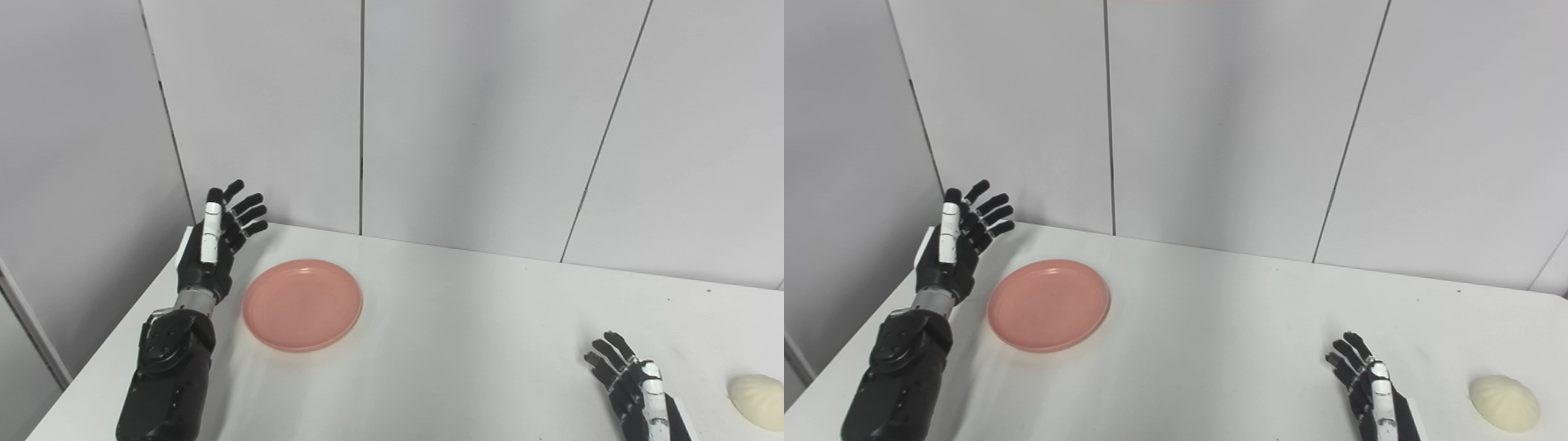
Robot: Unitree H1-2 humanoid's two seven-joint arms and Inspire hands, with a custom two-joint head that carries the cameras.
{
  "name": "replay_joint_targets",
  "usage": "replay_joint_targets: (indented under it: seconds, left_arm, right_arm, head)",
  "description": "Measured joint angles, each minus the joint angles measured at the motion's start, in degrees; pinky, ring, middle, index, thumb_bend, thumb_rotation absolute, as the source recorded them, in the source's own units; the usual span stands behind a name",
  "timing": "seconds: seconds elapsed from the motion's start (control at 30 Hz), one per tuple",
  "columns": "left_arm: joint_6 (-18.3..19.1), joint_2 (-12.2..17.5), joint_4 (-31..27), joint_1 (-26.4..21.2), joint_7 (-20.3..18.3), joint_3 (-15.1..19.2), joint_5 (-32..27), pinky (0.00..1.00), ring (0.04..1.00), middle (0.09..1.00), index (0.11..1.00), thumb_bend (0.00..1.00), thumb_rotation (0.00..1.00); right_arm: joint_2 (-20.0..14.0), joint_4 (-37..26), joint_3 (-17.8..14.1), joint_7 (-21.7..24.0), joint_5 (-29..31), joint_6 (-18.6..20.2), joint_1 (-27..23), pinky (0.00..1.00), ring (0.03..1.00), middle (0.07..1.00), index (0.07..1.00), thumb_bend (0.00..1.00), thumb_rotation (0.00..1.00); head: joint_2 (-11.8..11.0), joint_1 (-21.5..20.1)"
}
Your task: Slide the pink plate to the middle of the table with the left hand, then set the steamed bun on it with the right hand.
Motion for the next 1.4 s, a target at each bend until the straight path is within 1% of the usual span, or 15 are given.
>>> replay_joint_targets:
  seconds: [0.07, 0.23, 0.33, 0.4, 0.47, 0.67, 0.77, 0.9, 1.0, 1.13, 1.2, 1.4]
  left_arm:
    - [-0.18, 0.47, 1.56, 0.02, 0.22, 0.57, 0.0, 0.75, 0.781, 0.771, 0.85, 0.82, 0.89]
    - [-2.28, 1.31, 5.28, 0.01, 0.56, 1.16, 0.06, 0.73, 0.771, 0.776, 0.84, 0.84, 0.87]
    - [-3.49, 1.32, 7.63, -0.13, 0.59, 0.84, 0.63, 0.72, 0.763, 0.776, 0.834, 0.85, 0.86]
    - [-3.61, 1.29, 9.19, -0.14, 0.65, 0.49, 1.2, 0.71, 0.76, 0.777, 0.827, 0.84, 0.85]
    - [-3.68, 1.28, 10.59, -0.18, 0.7, 0.21, 1.32, 0.72, 0.757, 0.776, 0.822, 0.82, 0.83]
    - [-4.13, 1.24, 14.44, -0.43, 0.32, -0.04, 1.01, 0.74, 0.762, 0.779, 0.833, 0.81, 0.84]
    - [-4.61, 1.25, 15.76, -1.13, 0.0, -0.92, 1.14, 0.72, 0.751, 0.77, 0.835, 0.8, 0.85]
    - [-5.16, 0.96, 16.11, -1.38, -0.19, -2.3, 1.66, 0.7, 0.747, 0.762, 0.827, 0.79, 0.84]
    - [-5.59, 0.78, 16.87, -1.83, -1.38, -3.13, 1.62, 0.69, 0.75, 0.759, 0.818, 0.81, 0.82]
    - [-5.7, 0.77, 17.94, -2.47, -2.89, -3.38, 1.15, 0.76, 0.769, 0.766, 0.819, 0.82, 0.79]
    - [-5.37, 0.66, 17.57, -2.44, -3.26, -3.62, 1.01, 0.77, 0.775, 0.776, 0.828, 0.81, 0.81]
    - [-3.43, 0.39, 15.37, -1.81, -3.64, -5.42, 1.82, 0.74, 0.771, 0.777, 0.823, 0.81, 0.82]
  right_arm:
    - [-0.02, 0.0, -0.02, -0.01, 0.01, 0.0, 0.02, 0.93, 0.836, 0.858, 0.86, 0.75, 0.95]
    - [-0.03, 0.01, -0.03, 0.0, 0.01, 0.0, 0.03, 0.93, 0.84, 0.863, 0.861, 0.75, 0.96]
    - [-0.03, 0.02, -0.03, 0.01, 0.04, 0.0, 0.02, 0.93, 0.841, 0.862, 0.859, 0.75, 0.96]
    - [-0.02, 0.02, -0.02, 0.0, 0.06, 0.0, 0.01, 0.93, 0.838, 0.861, 0.859, 0.75, 0.96]
    - [-0.02, 0.02, -0.02, 0.0, 0.04, 0.0, 0.0, 0.93, 0.84, 0.864, 0.862, 0.75, 0.96]
    - [-0.03, 0.03, -0.01, -0.01, -0.03, 0.0, 0.0, 0.93, 0.841, 0.862, 0.861, 0.75, 0.96]
    - [-0.04, 0.03, -0.02, -0.03, -0.18, 0.0, 0.01, 0.93, 0.836, 0.859, 0.858, 0.75, 0.96]
    - [0.0, 0.02, -0.02, -0.08, -0.16, 0.0, 0.01, 0.93, 0.836, 0.857, 0.858, 0.75, 0.96]
    - [-0.01, 0.02, -0.02, -0.08, -0.15, 0.0, 0.01, 0.93, 0.836, 0.857, 0.859, 0.75, 0.96]
    - [-0.01, -0.02, 0.05, -0.09, -0.19, 0.0, 0.02, 0.93, 0.838, 0.857, 0.861, 0.75, 0.97]
    - [-0.01, -0.07, 0.12, -0.09, -0.28, 0.0, 0.05, 0.92, 0.834, 0.854, 0.859, 0.74, 0.97]
    - [0.02, -0.37, 0.32, -0.21, -0.41, 0.22, 0.22, 0.92, 0.83, 0.849, 0.855, 0.75, 0.97]
  head:
    - [0.09, 0.0]
    - [0.0, 0.0]
    - [0.09, 0.0]
    - [0.09, 0.0]
    - [0.09, 0.0]
    - [0.09, -0.09]
    - [0.17, -0.09]
    - [0.26, -0.09]
    - [0.35, -0.17]
    - [0.53, -0.35]
    - [0.62, -0.53]
    - [0.7, -0.79]
